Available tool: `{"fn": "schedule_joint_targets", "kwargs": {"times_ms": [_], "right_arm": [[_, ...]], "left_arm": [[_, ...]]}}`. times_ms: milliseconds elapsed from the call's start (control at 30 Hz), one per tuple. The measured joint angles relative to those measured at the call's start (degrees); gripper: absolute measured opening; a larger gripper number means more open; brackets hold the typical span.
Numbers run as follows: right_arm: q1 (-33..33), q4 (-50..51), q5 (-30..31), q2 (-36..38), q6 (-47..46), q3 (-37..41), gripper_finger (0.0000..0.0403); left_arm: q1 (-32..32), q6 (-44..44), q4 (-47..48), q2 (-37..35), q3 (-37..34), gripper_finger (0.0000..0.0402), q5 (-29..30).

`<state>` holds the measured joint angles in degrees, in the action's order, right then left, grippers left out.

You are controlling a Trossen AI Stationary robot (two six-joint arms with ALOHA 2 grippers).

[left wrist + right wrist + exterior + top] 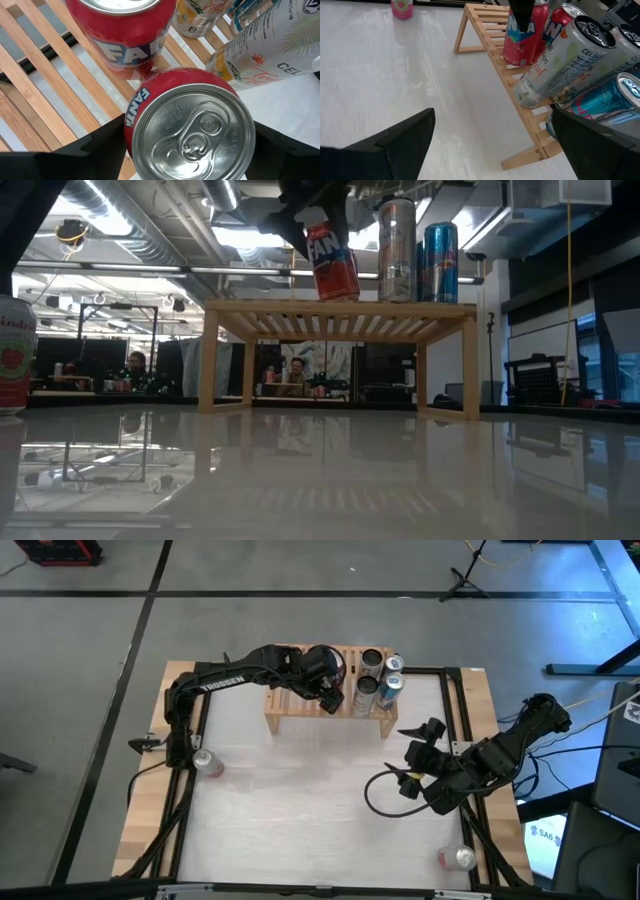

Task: Place canned beverage on shelf
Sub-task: Put the red soda can on the shelf aligned with the other red soda can

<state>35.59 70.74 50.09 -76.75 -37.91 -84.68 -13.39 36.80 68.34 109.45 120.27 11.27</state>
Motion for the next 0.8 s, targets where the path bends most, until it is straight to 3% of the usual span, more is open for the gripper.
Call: {"fn": "schedule_joint_targets", "kwargs": {"times_ms": [367,633,800], "right_arm": [[0.02,0.35,0.92,0.00,0.02,0.00,0.0390],[0.02,0.35,1.41,0.00,0.34,0.00,0.0390],[0.02,0.35,1.44,0.00,0.35,0.00,0.0390]], "left_arm": [[-0.21,0.04,-0.07,0.00,0.00,0.0305,-0.33],[-1.03,1.60,-0.80,-0.07,0.00,0.0360,-1.35],[-1.03,1.60,-3.57,-0.07,0.00,0.0370,-2.66]]}}
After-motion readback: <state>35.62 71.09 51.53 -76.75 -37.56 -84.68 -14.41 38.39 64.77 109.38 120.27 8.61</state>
